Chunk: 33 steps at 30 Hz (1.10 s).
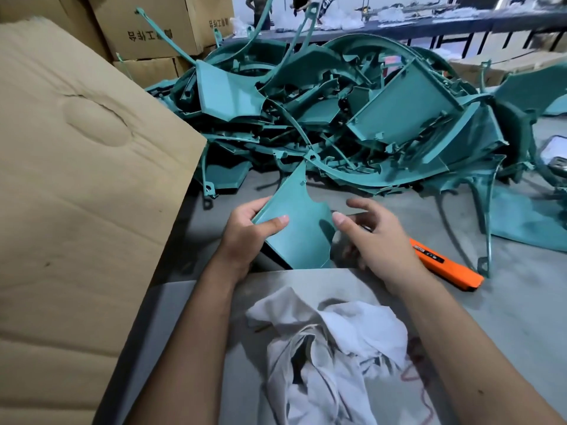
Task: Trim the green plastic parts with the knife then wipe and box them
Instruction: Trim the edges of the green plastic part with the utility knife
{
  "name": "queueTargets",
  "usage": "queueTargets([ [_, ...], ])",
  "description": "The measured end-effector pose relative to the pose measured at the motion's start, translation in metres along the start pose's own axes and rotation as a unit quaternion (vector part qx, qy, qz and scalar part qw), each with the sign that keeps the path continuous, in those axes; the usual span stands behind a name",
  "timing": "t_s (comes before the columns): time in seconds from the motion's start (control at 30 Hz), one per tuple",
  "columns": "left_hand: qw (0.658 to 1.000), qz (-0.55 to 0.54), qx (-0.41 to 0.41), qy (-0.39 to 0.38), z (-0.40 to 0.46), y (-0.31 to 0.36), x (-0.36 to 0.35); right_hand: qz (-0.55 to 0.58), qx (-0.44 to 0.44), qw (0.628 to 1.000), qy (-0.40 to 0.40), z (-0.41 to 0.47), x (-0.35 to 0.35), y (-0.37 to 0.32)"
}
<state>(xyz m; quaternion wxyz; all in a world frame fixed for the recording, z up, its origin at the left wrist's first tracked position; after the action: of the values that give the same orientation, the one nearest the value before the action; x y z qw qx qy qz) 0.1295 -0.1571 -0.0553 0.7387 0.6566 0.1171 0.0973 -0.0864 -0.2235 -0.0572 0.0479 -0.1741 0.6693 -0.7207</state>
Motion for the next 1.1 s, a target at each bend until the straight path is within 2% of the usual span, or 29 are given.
queueTargets([
  [0.1,0.999,0.012,-0.016,-0.046,-0.003,0.007,0.002,0.024,-0.002,0.999,-0.027,0.003,0.000,0.005],
  [0.17,0.997,0.025,-0.034,-0.060,-0.005,0.010,0.000,0.091,-0.015,0.994,-0.055,0.002,-0.002,0.006],
  [0.3,0.989,0.110,-0.090,-0.028,-0.009,0.017,-0.011,0.105,-0.009,0.990,-0.093,-0.002,-0.009,0.003],
  [0.47,0.968,0.194,-0.154,0.026,-0.016,0.026,-0.026,0.104,0.005,0.991,-0.087,-0.002,-0.007,0.002],
  [0.63,0.913,0.240,-0.330,0.003,-0.022,0.039,-0.044,0.170,0.068,0.978,-0.099,-0.003,-0.008,-0.006],
  [0.7,0.929,0.181,-0.319,0.043,-0.018,0.033,-0.049,0.132,0.105,0.983,-0.075,0.000,-0.003,-0.007],
  [0.77,0.961,0.071,-0.231,0.132,-0.013,0.023,-0.049,0.124,0.099,0.985,-0.063,0.001,-0.001,-0.006],
  [0.83,0.972,-0.027,-0.139,0.186,-0.007,0.011,-0.043,0.139,0.069,0.986,-0.062,0.000,0.001,-0.004],
  [0.93,0.963,-0.103,-0.107,0.223,0.000,0.002,-0.027,0.040,0.070,0.997,-0.013,0.001,0.009,-0.005],
  [1.07,0.945,-0.198,-0.112,0.235,0.003,0.008,-0.014,0.078,-0.045,0.990,0.113,0.001,0.036,-0.006],
  [1.1,0.943,-0.207,-0.104,0.239,0.003,0.009,-0.014,0.020,-0.047,0.989,0.140,0.001,0.043,-0.003],
])
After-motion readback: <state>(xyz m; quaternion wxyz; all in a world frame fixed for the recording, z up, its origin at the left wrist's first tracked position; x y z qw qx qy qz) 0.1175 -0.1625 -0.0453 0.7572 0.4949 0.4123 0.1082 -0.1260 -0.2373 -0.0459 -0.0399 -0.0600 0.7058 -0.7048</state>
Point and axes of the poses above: each hand's wrist, its own z-axis towards the middle knuckle, its own x-axis out of the back of the hand, y = z × x, the point moved 1 cm from there along z, towards the middle knuckle, and after that the axes turned 2 degrees about -y, right-handed, at the moved point
